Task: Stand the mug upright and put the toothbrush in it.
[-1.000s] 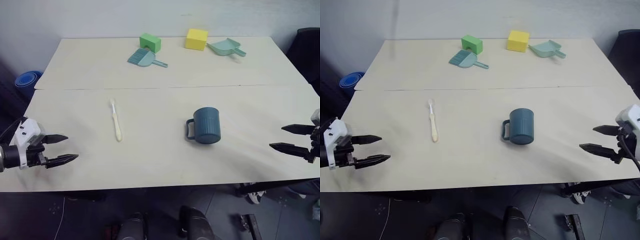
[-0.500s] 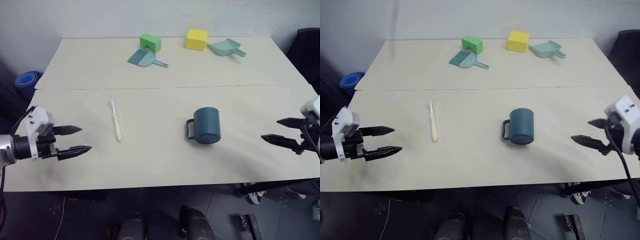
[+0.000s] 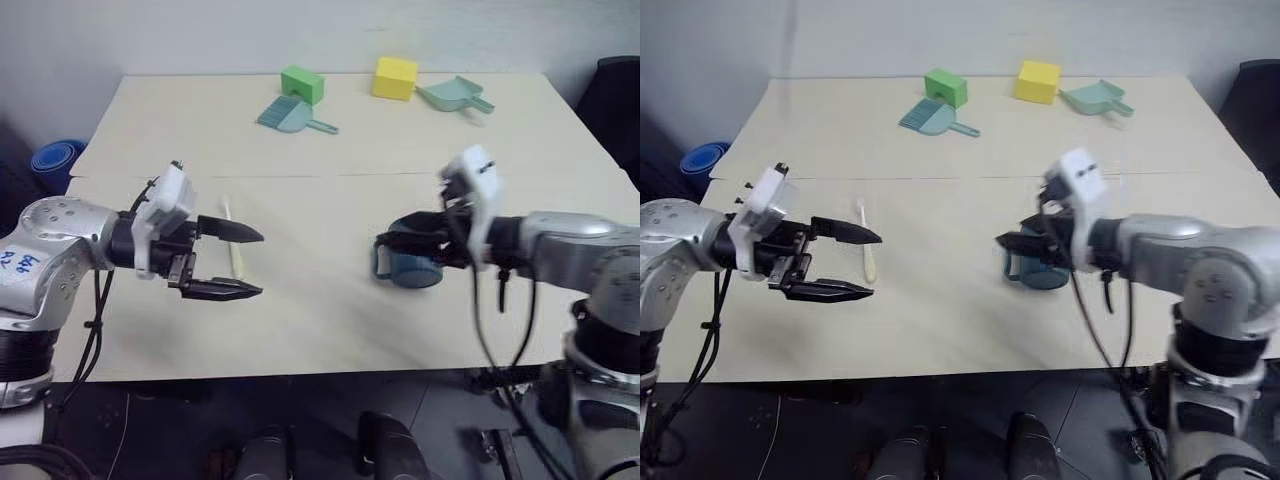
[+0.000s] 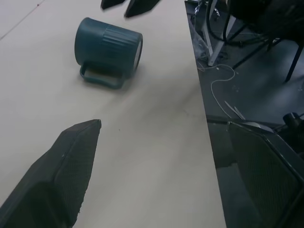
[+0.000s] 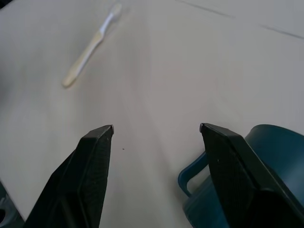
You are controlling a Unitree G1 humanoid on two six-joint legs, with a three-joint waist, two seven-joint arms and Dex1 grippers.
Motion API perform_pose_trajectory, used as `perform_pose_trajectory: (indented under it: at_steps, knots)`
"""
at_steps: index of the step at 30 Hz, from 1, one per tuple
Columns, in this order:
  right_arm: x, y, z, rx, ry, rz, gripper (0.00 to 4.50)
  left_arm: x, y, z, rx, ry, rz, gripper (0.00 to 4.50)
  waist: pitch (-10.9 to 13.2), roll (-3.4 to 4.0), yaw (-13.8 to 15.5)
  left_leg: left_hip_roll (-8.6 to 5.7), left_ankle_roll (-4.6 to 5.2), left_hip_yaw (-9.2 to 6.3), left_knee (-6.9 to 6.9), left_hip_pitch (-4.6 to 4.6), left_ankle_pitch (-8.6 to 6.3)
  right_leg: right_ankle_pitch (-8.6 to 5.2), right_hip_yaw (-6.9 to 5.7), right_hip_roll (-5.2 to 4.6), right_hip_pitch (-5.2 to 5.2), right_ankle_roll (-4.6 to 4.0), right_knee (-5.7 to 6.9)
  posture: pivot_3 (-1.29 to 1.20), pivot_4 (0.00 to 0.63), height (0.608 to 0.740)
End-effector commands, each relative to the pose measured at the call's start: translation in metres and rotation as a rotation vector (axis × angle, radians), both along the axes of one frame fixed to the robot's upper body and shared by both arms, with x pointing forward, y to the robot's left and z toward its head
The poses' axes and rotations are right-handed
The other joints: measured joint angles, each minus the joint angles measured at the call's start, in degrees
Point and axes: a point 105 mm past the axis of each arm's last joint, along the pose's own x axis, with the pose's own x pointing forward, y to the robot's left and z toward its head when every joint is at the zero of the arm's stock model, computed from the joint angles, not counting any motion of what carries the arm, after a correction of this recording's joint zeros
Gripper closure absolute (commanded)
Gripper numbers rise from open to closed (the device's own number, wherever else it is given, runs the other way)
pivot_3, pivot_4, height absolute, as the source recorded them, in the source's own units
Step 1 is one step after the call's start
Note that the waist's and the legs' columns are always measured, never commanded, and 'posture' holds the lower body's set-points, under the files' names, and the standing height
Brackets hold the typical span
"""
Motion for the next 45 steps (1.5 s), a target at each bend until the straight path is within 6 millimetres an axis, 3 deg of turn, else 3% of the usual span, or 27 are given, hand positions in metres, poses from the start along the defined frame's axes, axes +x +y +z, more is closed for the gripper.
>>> perform_pose_trajectory:
  at_steps: [1, 12, 21, 24, 34, 45]
  knots:
    - [0.013, 0.002, -0.029, -0.113, 0.05, -0.115, 1.51, 0.008, -0.007, 0.001, 0.03, -0.049, -0.041, 0.0, 0.0, 0.0, 0.0, -0.01, 0.0, 0.0, 0.0, 0.0, 0.0, 0.0, 0.0, 0.0, 0.0, 0.0, -0.01, 0.0, 0.15, 0.74]
    - [0.026, -0.015, -0.054, -0.241, 0.037, -0.193, 1.51, 0.011, -0.02, 0.004, 0.018, -0.076, -0.087, 0.0, 0.0, 0.0, -0.5, 0.02, 0.0, 0.0, -0.02, 0.01, 0.0, 0.0, -0.04, 0.0, 0.0, 0.01, -0.05, 0.0, 0.15, 0.74]
    - [0.037, -0.027, -0.056, -0.269, 0.021, -0.232, 1.51, 0.012, -0.022, 0.002, 0.015, -0.088, -0.088, 0.0, 0.0, 0.0, -0.3, 0.03, 0.0, -0.01, -0.01, 0.01, 0.0, 0.0, -0.04, 0.0, 0.02, 0.01, -0.07, 0.0, 0.15, 0.74]
    - [0.028, -0.029, -0.043, -0.266, -0.004, -0.225, 1.51, 0.011, -0.023, 0.003, 0.009, -0.097, -0.088, 0.0, 0.0, -0.01, -0.2, 0.02, 0.01, -0.03, 0.0, -0.01, 0.0, 0.0, -0.04, 0.0, 0.04, 0.01, -0.09, 0.0, 0.15, 0.74]
    - [0.003, -0.042, -0.036, -0.285, -0.026, -0.259, 1.51, 0.013, -0.025, 0.004, 0.008, -0.104, -0.1, 0.0, 0.0, -0.01, -0.2, 0.04, 0.0, -0.05, -0.01, -0.02, 0.0, 0.0, -0.05, 0.0, 0.02, 0.01, -0.1, 0.0, 0.15, 0.74]
    - [0.0, -0.059, -0.063, -0.348, 0.014, -0.36, 1.51, 0.017, -0.036, 0.006, -0.008, -0.122, -0.151, 0.0, 0.0, -0.01, -0.2, 0.03, 0.01, -0.05, -0.02, -0.01, 0.0, 0.0, -0.06, 0.0, 0.05, 0.01, -0.14, 0.0, 0.15, 0.74]
